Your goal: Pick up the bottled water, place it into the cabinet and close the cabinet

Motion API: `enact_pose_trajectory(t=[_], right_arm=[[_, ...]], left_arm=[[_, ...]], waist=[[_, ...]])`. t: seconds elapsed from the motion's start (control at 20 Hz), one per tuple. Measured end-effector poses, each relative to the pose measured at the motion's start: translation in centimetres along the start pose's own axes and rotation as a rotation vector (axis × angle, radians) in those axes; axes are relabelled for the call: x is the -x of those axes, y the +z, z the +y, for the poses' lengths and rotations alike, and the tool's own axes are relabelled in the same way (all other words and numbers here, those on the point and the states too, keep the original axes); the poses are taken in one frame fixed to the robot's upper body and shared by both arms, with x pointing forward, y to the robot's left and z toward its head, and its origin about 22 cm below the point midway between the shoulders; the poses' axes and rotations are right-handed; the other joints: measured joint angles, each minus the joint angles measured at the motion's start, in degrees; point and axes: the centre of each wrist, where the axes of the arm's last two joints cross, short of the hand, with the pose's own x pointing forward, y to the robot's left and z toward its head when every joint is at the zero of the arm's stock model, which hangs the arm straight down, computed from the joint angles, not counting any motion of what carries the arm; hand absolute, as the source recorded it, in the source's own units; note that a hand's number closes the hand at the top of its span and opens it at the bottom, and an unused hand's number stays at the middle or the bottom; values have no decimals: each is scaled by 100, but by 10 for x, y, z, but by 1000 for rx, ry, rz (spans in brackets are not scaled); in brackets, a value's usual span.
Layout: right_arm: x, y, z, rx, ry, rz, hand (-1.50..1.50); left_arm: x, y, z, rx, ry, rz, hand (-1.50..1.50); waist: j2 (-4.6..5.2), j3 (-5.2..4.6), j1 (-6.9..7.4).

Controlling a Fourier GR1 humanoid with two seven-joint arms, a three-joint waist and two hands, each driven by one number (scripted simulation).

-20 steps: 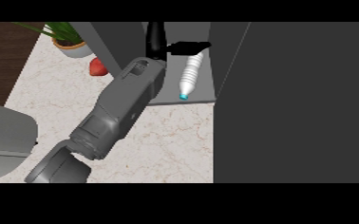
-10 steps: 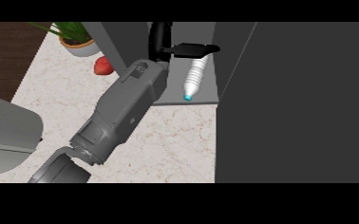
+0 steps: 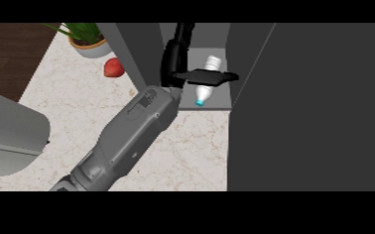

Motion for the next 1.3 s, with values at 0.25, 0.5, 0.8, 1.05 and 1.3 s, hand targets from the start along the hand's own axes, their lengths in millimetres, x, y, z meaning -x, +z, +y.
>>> enact_pose_trajectory(t=[0.25, 0.5, 0.8, 1.05, 1.3], right_arm=[[1, -3, 1, 3, -4, 7, -150], [2, -3, 4, 4, -15, 2, -150], [3, -9, 7, -74, -40, 29, 150], [4, -19, 11, -238, -77, 82, 150], [9, -24, 27, -339, -159, 114, 150]], left_arm=[[-6, 35, -5, 31, 58, 2, -150], [-12, 75, 3, 48, 99, 9, -150], [-25, 120, 18, 47, 132, 26, -150], [-33, 151, 35, 31, 140, 32, -150], [-44, 180, 55, 15, 149, 28, -150]], waist=[[-13, 0, 85], [-11, -1, 79], [3, 0, 81], [14, -3, 108], [13, -7, 73]])
